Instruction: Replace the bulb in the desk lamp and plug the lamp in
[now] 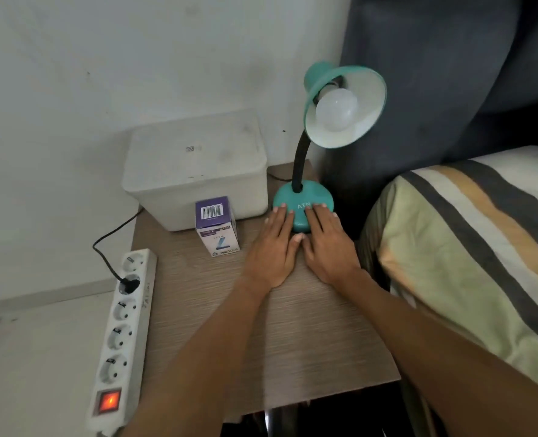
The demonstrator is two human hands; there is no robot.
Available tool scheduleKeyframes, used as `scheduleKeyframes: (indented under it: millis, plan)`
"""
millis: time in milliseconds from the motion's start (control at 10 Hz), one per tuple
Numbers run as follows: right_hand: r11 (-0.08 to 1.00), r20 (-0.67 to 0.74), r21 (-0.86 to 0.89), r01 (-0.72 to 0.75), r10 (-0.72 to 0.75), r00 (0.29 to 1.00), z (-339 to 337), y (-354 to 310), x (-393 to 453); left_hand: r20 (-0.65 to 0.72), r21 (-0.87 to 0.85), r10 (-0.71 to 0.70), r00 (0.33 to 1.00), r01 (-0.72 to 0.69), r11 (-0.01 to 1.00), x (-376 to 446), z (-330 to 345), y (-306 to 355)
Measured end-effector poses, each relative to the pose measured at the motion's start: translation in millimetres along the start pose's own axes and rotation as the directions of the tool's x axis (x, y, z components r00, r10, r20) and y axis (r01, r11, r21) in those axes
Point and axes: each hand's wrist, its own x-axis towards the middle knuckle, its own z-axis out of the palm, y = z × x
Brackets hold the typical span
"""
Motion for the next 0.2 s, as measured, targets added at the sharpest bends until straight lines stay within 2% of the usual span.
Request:
scheduleKeyframes:
  millis: [100, 200]
  plan:
    - [1.0, 0.0, -0.013, -0.016, 0.016, 1.0, -6, -4, -4, 0.031, 0.035, -0.031, 0.999, 0.03, 0.999, -5, -13, 5]
    - [0.998, 0.009, -0.055, 0.0, 0.0, 1.0, -8, -6, -20, 0.073, 0.096, 0.032, 0.997, -0.039, 0.995, -25, -17, 10]
